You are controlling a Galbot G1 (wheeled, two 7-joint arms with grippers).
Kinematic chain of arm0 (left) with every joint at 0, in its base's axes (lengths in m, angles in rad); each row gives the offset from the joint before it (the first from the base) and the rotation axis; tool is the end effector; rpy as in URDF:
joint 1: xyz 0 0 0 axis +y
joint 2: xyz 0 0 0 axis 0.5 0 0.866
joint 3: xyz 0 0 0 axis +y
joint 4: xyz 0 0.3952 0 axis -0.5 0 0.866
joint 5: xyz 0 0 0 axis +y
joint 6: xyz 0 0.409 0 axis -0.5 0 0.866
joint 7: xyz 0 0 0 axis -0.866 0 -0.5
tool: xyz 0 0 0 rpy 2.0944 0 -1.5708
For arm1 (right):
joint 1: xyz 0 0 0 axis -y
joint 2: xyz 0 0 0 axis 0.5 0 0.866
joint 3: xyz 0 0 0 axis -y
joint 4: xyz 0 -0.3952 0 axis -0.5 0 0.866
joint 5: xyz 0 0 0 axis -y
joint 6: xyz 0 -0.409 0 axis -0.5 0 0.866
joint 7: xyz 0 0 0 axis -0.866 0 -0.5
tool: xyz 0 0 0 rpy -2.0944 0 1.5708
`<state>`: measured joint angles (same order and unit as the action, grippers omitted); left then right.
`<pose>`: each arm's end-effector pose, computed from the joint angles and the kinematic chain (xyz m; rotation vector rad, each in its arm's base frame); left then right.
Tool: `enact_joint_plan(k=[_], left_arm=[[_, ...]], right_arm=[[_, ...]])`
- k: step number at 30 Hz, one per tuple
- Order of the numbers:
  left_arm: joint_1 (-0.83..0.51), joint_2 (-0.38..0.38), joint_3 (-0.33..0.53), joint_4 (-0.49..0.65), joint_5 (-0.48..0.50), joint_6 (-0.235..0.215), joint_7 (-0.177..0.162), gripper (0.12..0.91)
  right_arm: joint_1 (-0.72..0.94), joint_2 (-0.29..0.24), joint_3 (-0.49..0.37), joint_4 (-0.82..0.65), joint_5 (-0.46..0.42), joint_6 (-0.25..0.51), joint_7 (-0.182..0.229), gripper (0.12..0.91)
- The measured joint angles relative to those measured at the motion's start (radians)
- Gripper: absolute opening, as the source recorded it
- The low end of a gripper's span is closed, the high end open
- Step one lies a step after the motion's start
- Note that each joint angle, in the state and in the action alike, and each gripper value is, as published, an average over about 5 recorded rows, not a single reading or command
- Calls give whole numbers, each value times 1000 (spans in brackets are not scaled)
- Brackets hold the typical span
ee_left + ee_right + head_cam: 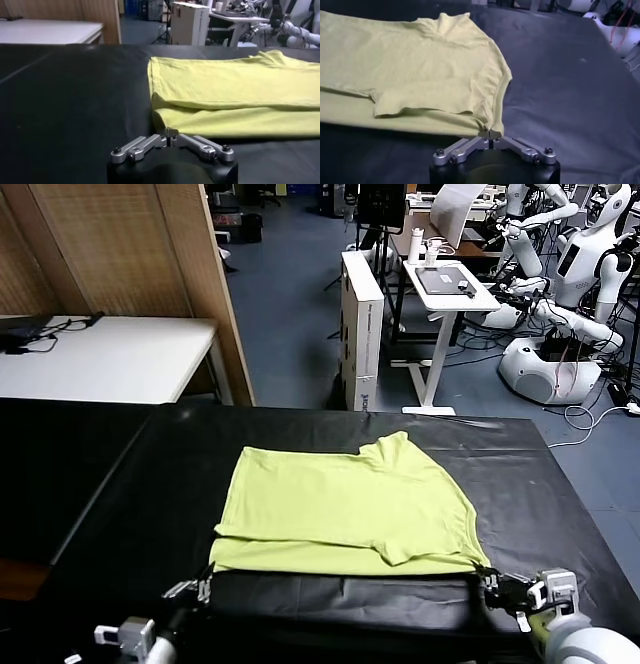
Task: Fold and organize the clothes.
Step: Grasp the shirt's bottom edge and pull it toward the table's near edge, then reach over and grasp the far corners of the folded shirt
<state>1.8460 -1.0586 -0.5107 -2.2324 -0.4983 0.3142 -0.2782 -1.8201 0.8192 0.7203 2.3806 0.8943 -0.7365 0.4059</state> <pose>0.1337 0.0669 -0.3201 -0.0687 -2.6084 -0.0050 0.1738 -0.1079 -0.2180 0.1034 -2.3505 0.1209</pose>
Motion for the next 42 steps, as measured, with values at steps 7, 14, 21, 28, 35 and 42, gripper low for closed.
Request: enact_joint_plan(k=[7, 14, 21, 28, 35, 42], left_arm=[[24, -4, 1, -24, -11, 45, -52, 867], [42, -12, -24, -55, -25, 57, -95, 906], [-19, -1, -66, -44, -52, 108, -64, 907], [-230, 43, -40, 26, -135, 171, -81, 907], [-556, 65, 58, 204, -317, 256, -135, 907], [-805, 65, 178, 382, -352, 273, -96, 907]], right_arm=[[-25, 1, 20, 36, 20, 0, 6, 825], [34, -4, 43, 62, 74, 0, -26, 906], [256, -34, -23, -53, 56, 0, -98, 907], [555, -24, -176, -277, 28, 0, -146, 907], [831, 29, -353, -512, 20, 0, -165, 907], [997, 76, -461, -688, -9, 0, -208, 907]])
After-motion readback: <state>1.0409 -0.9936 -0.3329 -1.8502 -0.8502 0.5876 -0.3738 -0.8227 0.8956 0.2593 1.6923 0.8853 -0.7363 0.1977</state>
